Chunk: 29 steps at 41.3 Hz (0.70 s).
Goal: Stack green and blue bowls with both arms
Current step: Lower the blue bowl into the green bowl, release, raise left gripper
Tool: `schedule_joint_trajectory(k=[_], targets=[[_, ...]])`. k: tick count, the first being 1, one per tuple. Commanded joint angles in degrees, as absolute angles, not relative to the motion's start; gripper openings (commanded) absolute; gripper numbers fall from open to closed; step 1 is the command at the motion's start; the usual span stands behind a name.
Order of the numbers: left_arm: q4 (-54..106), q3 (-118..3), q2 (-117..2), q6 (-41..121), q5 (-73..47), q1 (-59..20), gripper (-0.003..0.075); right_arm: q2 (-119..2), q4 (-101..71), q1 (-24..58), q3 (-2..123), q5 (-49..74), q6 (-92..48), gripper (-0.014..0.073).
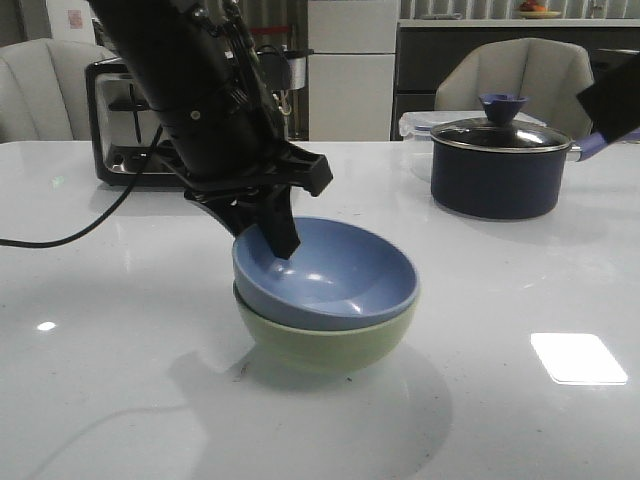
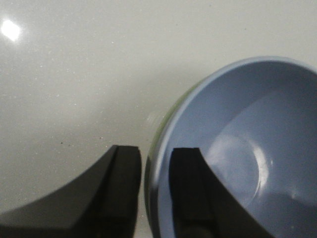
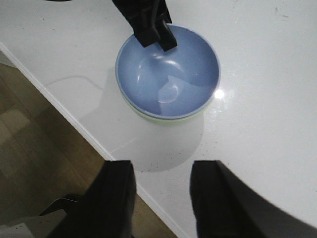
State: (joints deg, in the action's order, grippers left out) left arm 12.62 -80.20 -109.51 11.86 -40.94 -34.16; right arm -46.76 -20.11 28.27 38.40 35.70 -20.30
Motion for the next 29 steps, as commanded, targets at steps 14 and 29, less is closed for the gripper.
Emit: schedule_joint_trajectory(k=[14, 29], targets=[[10.8, -81.1, -93.7, 11.8, -42.2, -34.7, 0.0392, -46.8, -20.5, 28.3, 40.0, 32.4, -21.1, 0.0399], [9.3, -66.0, -73.4, 11.8, -41.1, -40.2, 0.0392, -46.8, -20.5, 28.3, 40.0, 32.4, -21.1, 0.0399]])
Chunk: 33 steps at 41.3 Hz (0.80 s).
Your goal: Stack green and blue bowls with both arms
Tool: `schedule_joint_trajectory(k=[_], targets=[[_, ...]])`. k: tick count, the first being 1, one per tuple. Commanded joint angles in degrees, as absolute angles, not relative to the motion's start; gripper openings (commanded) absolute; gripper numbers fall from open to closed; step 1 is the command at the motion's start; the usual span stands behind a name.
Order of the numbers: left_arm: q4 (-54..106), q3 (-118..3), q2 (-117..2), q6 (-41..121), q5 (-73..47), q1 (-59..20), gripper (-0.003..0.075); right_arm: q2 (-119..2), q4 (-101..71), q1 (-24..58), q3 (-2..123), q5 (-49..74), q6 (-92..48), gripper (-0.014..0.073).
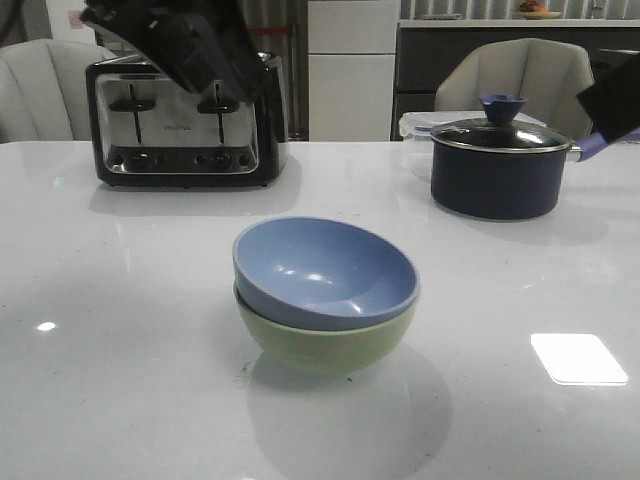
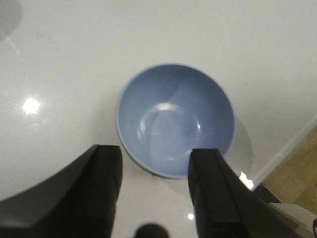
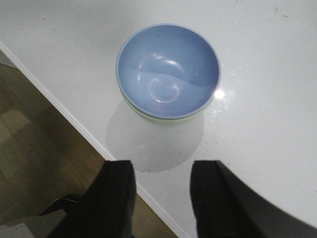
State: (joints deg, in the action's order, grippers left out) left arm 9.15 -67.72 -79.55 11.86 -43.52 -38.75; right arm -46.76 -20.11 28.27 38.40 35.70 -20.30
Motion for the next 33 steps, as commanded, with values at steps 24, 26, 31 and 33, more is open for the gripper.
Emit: schedule_joint_trajectory(k=[24, 26, 31, 33], targets=[[-2.7, -42.5, -47.7, -2.8, -39.5, -42.2, 0.0392, -46.7, -15.7, 28.1, 40.0, 33.0, -19.8, 0.0381], [-2.7, -42.2, -47.1, -2.8, -39.3, -42.2, 0.0392, -46.7, -15.5, 28.1, 40.0, 33.4, -19.4, 0.0359], [-2.6, -42.2, -46.8, -2.8, -39.3, -42.2, 0.0392, -46.7, -15.5, 28.1, 40.0, 34.2, -17.6, 0.0288], [-2.6, -42.2, -46.8, -2.8, -39.2, -42.2, 0.0390, -46.7, -15.5, 28.1, 40.0, 34.3, -17.6, 0.0257]])
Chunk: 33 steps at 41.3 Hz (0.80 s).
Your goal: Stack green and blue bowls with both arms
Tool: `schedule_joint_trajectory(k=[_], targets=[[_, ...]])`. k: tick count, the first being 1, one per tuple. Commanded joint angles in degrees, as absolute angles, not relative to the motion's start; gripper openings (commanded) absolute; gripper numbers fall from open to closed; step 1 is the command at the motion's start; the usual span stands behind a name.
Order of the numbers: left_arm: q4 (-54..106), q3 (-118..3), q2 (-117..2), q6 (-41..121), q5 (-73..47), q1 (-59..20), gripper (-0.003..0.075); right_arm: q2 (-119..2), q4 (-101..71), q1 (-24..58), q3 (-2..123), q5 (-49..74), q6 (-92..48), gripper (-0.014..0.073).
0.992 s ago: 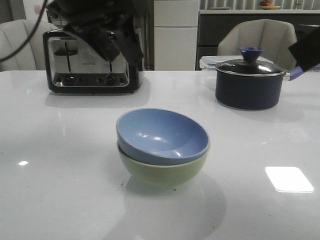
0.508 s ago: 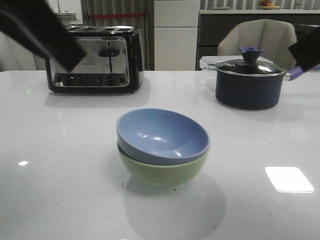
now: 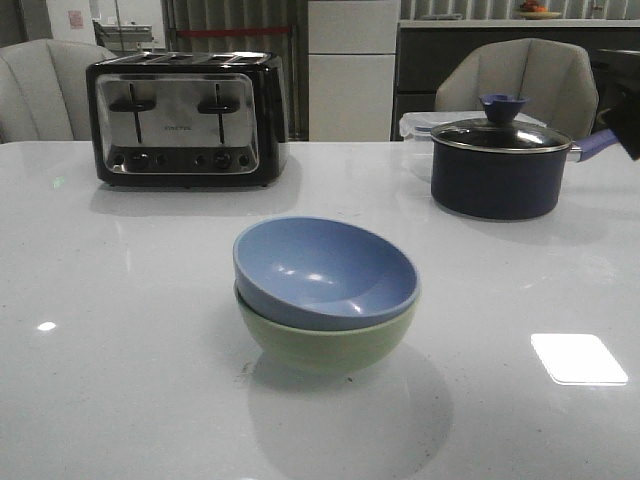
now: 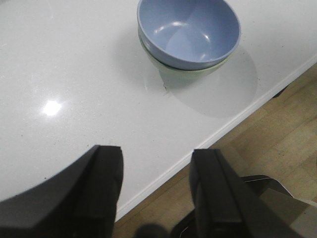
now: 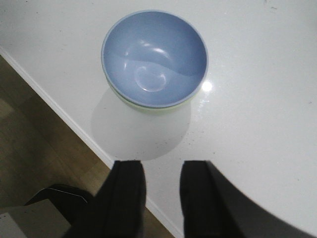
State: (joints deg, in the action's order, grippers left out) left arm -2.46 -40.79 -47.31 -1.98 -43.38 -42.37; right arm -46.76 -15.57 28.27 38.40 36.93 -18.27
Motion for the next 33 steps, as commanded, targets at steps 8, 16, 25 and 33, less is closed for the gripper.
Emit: schedule_joint_trajectory(k=[8, 16, 25, 33], targets=[[-2.6, -42.2, -46.8, -2.8, -39.1, -42.2, 0.0263, -46.7, -15.5, 28.1, 40.0, 34.6, -17.6, 0.0105], [-2.7, -42.2, -46.8, -2.8, -39.1, -42.2, 0.0090, -46.7, -15.5, 28.1, 40.0, 34.9, -17.6, 0.0029], [-2.7, -42.2, -46.8, -2.8, -38.4, -42.2, 0.0096, -46.7, -15.7, 28.1, 40.0, 35.2, -17.6, 0.0029], [-2.7, -42.2, -46.8, -2.8, -38.4, -42.2, 0.0096, -46.7, -15.7, 28.1, 40.0, 35.2, -17.6, 0.0029]])
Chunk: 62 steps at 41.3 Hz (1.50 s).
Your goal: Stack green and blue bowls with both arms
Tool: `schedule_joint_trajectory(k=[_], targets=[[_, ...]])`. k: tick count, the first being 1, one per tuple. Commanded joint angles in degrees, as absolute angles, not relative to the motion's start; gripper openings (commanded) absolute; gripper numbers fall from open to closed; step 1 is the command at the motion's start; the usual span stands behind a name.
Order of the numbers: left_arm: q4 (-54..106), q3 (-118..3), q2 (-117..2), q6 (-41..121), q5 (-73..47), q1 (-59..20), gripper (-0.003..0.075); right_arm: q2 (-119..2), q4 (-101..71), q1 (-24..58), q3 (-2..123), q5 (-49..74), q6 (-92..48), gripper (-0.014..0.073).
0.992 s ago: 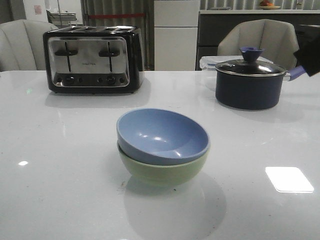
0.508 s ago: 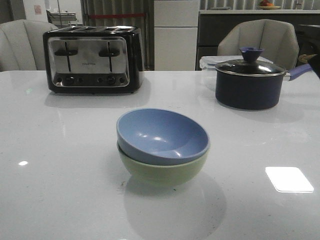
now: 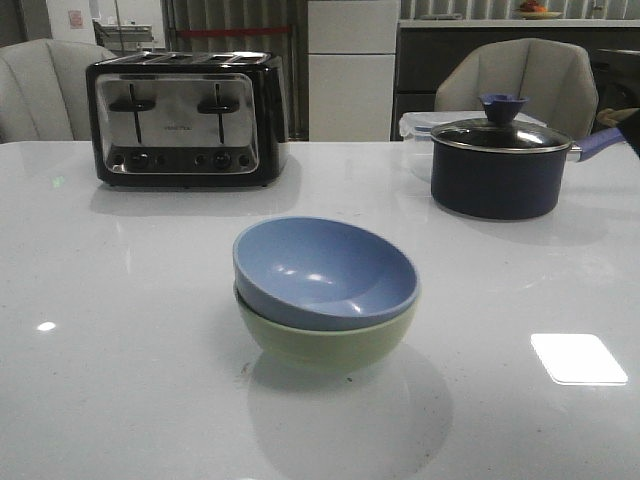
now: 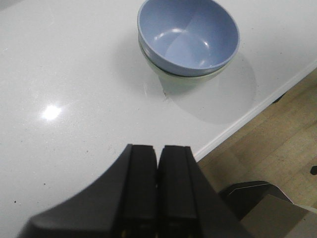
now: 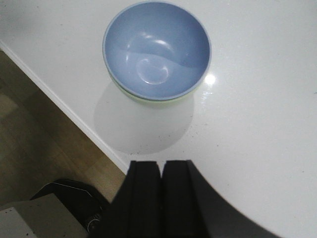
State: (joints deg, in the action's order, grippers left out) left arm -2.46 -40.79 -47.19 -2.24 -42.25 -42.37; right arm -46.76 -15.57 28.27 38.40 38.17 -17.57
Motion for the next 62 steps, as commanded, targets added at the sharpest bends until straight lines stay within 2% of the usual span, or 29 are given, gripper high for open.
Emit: schedule_joint_trajectory(k=[1, 10, 19, 24, 34, 44, 53, 62], targets=[[-2.7, -42.2, -46.8, -2.8, -38.4, -42.2, 0.0096, -46.7, -15.7, 28.1, 40.0, 35.2, -17.6, 0.0029], [-2.7, -42.2, -45.7, -2.8, -38.4, -41.5, 0.0096, -46.7, -15.7, 28.1, 40.0, 35.2, -17.6, 0.0029], [-2.2, -39.1, -37.3, 0.0, -32.7, -31.2, 0.0099, -46.7, -15.8, 28.1, 40.0, 35.2, -17.6, 0.0029], [0.0, -33.5, -29.6, 5.9, -25.9, -24.7, 0.0101, -46.7, -15.8, 28.1, 40.0, 35.2, -17.6, 0.0029], [0.0, -19.3, -13.5, 6.0, -15.4, -12.3, 0.0101, -46.7, -15.8, 28.1, 40.0, 35.2, -17.6, 0.0029], [2.3, -5.7, -2.8, 5.8, -3.6, -3.9, 0.0101, -46.7, -15.8, 28.1, 40.0, 35.2, -17.6, 0.0029], [4.2, 0.6, 1.3, 5.8, 3.3, -1.6, 0.0101, -46.7, -15.8, 28.1, 40.0, 35.2, -17.6, 0.0029], [4.2, 0.5, 1.5, 5.8, 3.8, -1.6, 0.0101, -46.7, -15.8, 28.1, 40.0, 35.4, -17.6, 0.0029]])
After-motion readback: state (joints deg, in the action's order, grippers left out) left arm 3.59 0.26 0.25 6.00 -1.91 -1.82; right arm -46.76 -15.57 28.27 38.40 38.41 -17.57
